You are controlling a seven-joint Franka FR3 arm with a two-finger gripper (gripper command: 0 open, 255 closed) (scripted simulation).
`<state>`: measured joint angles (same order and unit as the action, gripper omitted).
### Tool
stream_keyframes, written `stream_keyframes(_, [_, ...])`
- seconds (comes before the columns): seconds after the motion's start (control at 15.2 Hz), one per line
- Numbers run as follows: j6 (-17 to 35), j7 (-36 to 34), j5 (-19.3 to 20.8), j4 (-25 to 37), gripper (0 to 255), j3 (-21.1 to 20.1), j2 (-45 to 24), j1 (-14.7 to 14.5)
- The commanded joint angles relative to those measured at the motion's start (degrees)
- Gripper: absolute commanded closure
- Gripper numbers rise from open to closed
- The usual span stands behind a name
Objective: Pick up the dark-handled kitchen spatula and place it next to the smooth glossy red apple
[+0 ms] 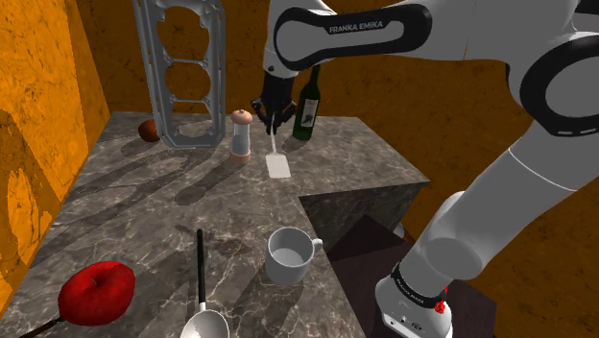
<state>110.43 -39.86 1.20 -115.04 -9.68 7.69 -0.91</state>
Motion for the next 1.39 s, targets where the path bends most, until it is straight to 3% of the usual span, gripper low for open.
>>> stream_keyframes(0.0, [0.1,-3.3,0.0,0.5,255,-1.9,-0.7,-1.4])
stream_keyframes(0.59, [-1.4,-16.4,1.2,5.7,255,-9.0,-5.1,-7.0])
stream_keyframes(1.19, [-4.3,-29.4,5.2,16.1,255,-14.8,-14.0,-13.3])
stream_keyframes(1.32, [-2.8,-29.5,5.3,14.7,255,-14.7,-14.1,-13.3])
